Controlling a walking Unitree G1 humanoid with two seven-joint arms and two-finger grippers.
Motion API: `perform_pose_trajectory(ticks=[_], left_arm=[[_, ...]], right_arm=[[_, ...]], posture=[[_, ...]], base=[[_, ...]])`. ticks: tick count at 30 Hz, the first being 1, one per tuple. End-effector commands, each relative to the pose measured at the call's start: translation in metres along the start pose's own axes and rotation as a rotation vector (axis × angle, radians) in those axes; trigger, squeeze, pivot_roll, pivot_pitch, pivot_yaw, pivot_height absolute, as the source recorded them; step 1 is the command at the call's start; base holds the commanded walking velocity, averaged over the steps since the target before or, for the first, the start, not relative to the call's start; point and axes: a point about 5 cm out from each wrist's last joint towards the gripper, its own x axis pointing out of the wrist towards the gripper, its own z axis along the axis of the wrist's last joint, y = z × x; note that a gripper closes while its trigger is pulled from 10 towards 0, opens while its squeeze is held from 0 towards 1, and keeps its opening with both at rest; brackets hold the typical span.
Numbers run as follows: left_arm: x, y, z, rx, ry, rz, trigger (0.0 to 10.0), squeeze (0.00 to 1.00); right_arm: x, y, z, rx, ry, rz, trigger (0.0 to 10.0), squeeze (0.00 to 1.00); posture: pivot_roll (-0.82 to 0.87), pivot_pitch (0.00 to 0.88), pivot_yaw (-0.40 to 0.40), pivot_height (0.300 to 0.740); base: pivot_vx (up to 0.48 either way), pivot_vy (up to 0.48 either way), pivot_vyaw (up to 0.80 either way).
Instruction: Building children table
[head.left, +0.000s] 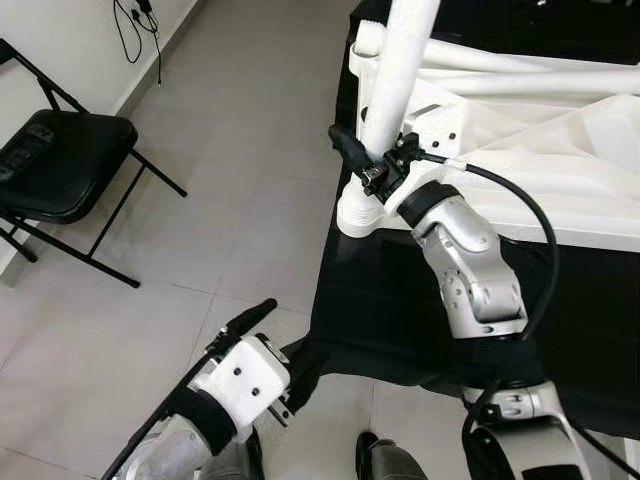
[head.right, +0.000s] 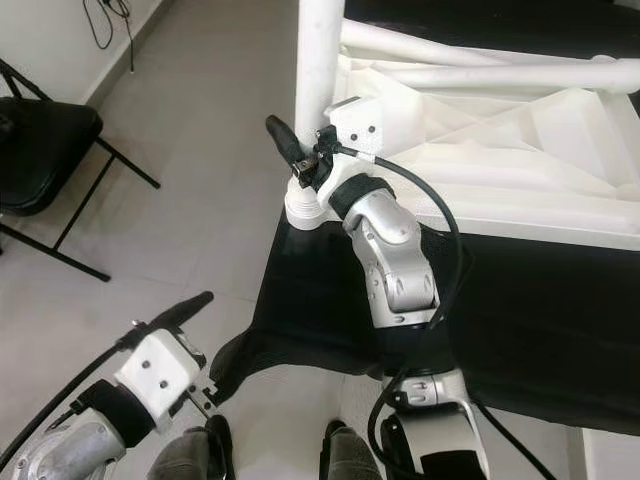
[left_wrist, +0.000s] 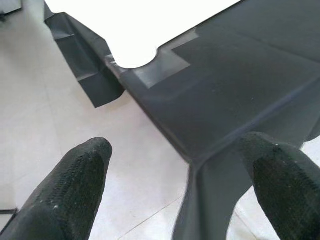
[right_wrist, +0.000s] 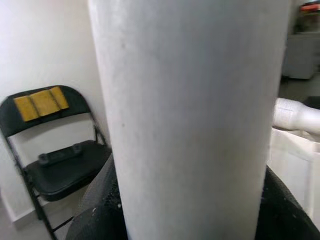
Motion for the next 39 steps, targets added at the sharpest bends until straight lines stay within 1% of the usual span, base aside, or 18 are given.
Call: perform_pose_trajectory(ticks=[1,7,8,10,12,14,16,17,19,20,22,23,26,31,33,34,37,39], left_arm=[[-0.001,-0.001,-0.007,-0.026,0.034,0.006,10.0,0.0],[0.001,0.009,-0.006,-0.005,0.024,0.048,10.0,0.0],[0.005,0.024,-0.002,0.002,0.003,0.112,10.0,0.0],[0.005,0.024,-0.002,0.002,0.003,0.112,10.0,0.0],[0.009,0.04,0.005,-0.008,-0.033,0.174,10.0,0.0],[0.01,0.046,0.008,-0.015,-0.049,0.193,10.0,0.0],[0.018,0.071,0.027,-0.018,-0.131,0.24,10.0,0.0],[0.018,0.071,0.027,-0.018,-0.131,0.24,10.0,0.0],[0.025,0.089,0.048,-0.007,-0.212,0.241,10.0,0.0],[0.025,0.089,0.048,-0.007,-0.212,0.241,10.0,0.0],[0.033,0.104,0.075,-0.037,-0.319,0.19,10.0,0.0],[0.033,0.104,0.075,-0.037,-0.319,0.19,10.0,0.0],[0.04,0.119,0.107,-0.105,-0.442,0.079,10.0,0.0],[0.042,0.123,0.117,-0.118,-0.472,0.031,10.0,0.0],[0.057,0.14,0.149,-0.12,-0.519,-0.15,10.0,0.0],[0.057,0.14,0.149,-0.12,-0.519,-0.15,10.0,0.0],[0.075,0.161,0.18,-0.173,-0.534,-0.29,10.0,0.0],[0.08,0.164,0.185,-0.199,-0.528,-0.322,10.0,0.0]], right_arm=[[-0.019,-0.001,-0.052,0.096,0.244,-0.076,10.0,0.0],[-0.024,0.008,-0.053,0.076,0.245,-0.121,10.0,0.0],[-0.027,0.011,-0.056,0.058,0.259,-0.15,10.0,0.0],[-0.027,0.011,-0.056,0.058,0.259,-0.15,10.0,0.0],[-0.03,0.012,-0.058,0.039,0.277,-0.193,10.0,0.0],[-0.031,0.012,-0.058,0.028,0.284,-0.212,10.0,0.0],[-0.031,0.014,-0.06,0.008,0.3,-0.249,10.0,0.0],[-0.031,0.014,-0.06,0.008,0.3,-0.249,10.0,0.0],[-0.029,0.017,-0.06,0.007,0.304,-0.271,10.0,0.0],[-0.029,0.017,-0.06,0.007,0.304,-0.271,10.0,0.0],[-0.025,0.02,-0.059,0.012,0.296,-0.273,10.0,0.0],[-0.025,0.02,-0.059,0.012,0.296,-0.273,10.0,0.0],[-0.022,0.022,-0.059,0.016,0.289,-0.27,10.0,0.0],[-0.021,0.023,-0.059,0.018,0.288,-0.272,10.0,0.0],[-0.017,0.028,-0.056,0.026,0.273,-0.256,10.0,0.0],[-0.017,0.028,-0.056,0.026,0.273,-0.256,10.0,0.0],[-0.012,0.037,-0.052,0.037,0.259,-0.236,10.0,0.0],[-0.011,0.039,-0.052,0.039,0.257,-0.233,10.0,0.0]], posture=[[0.0,0.322,-0.024,0.74],[0.01,0.317,-0.021,0.74],[0.01,0.31,-0.017,0.74],[0.01,0.31,-0.017,0.74],[0.01,0.304,-0.015,0.74],[0.01,0.304,-0.015,0.74],[0.01,0.295,-0.005,0.74],[0.01,0.295,-0.005,0.74],[0.01,0.291,-0.003,0.74],[0.01,0.291,-0.003,0.74],[0.01,0.288,0.002,0.74],[0.01,0.288,0.002,0.74],[0.01,0.286,0.005,0.74],[0.01,0.285,0.007,0.74],[0.02,0.275,0.014,0.74],[0.02,0.275,0.014,0.74],[0.03,0.271,0.02,0.74],[0.03,0.271,0.02,0.74]], base=[[0.0,0.0,0.0],[0.0,0.0,0.0],[0.0,0.0,0.0],[0.0,0.0,0.0],[0.0,0.0,0.0],[0.0,0.0,0.0],[0.0,0.0,0.0],[0.0,0.0,0.0],[0.0,0.0,0.0],[0.0,0.0,0.0],[0.0,0.0,0.0],[0.0,0.0,0.0],[0.0,0.0,0.0],[0.0,0.0,0.0],[0.0,0.0,0.0],[0.0,0.0,0.0],[0.0,0.0,0.0],[0.0,0.0,0.0]])
